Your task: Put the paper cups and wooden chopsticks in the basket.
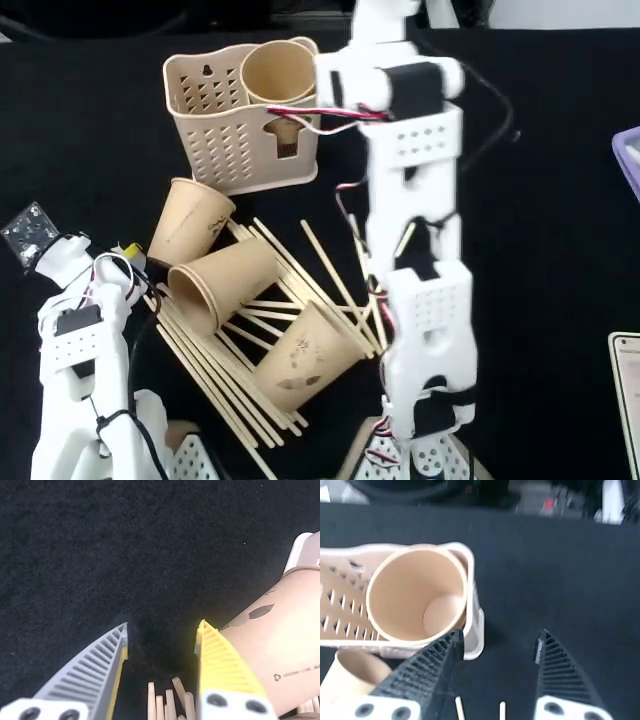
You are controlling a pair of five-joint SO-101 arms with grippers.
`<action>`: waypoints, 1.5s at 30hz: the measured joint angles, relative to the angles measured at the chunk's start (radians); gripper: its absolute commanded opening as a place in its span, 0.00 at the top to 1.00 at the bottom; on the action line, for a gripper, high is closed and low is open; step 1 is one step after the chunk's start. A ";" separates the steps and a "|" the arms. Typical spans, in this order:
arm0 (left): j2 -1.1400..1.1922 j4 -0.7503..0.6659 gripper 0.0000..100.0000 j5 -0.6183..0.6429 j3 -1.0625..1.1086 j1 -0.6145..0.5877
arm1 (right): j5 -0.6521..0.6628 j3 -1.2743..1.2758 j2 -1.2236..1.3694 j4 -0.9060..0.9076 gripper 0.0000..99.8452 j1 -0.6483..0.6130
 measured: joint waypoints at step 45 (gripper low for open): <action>0.000 0.000 0.78 0.000 0.000 0.000 | -0.002 0.002 0.100 -0.038 0.98 -0.094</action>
